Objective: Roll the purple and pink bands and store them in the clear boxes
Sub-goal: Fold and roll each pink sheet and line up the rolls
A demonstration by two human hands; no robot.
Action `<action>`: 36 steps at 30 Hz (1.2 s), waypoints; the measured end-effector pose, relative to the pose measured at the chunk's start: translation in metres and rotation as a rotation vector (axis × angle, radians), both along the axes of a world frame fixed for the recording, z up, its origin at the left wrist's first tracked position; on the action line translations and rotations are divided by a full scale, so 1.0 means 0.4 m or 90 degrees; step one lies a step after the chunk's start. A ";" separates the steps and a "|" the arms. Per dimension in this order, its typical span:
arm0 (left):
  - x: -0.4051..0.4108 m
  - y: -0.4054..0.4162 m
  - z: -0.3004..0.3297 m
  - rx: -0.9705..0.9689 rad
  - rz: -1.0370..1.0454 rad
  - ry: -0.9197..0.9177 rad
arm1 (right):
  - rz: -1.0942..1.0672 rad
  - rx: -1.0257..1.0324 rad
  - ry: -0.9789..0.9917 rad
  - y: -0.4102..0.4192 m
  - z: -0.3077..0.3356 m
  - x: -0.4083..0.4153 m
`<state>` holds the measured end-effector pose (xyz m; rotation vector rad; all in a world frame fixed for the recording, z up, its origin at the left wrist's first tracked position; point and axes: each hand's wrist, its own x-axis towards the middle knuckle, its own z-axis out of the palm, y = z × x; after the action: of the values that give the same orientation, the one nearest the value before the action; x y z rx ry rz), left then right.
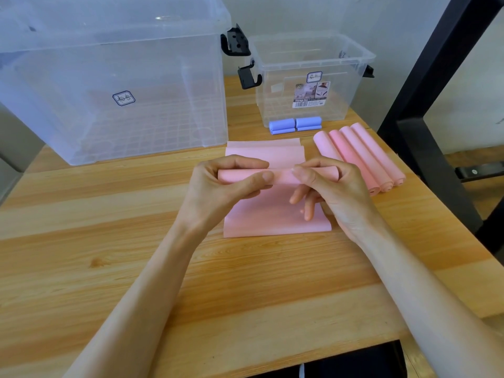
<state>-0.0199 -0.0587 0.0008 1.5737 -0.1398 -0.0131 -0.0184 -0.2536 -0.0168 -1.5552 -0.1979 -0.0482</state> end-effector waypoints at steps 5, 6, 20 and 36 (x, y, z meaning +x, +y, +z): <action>0.003 0.001 -0.002 0.007 0.004 0.012 | 0.006 0.004 -0.010 0.000 0.000 0.000; 0.003 0.001 -0.002 0.009 0.006 0.019 | 0.006 -0.002 -0.012 0.000 0.000 0.000; 0.002 0.006 -0.006 -0.002 -0.020 0.039 | 0.009 -0.009 0.008 0.000 -0.001 0.001; 0.006 0.010 -0.007 -0.008 -0.014 0.046 | 0.005 -0.001 0.000 0.000 -0.001 0.000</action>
<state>-0.0177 -0.0546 -0.0019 1.5568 -0.1011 -0.0861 -0.0182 -0.2538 -0.0172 -1.5563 -0.2037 -0.0421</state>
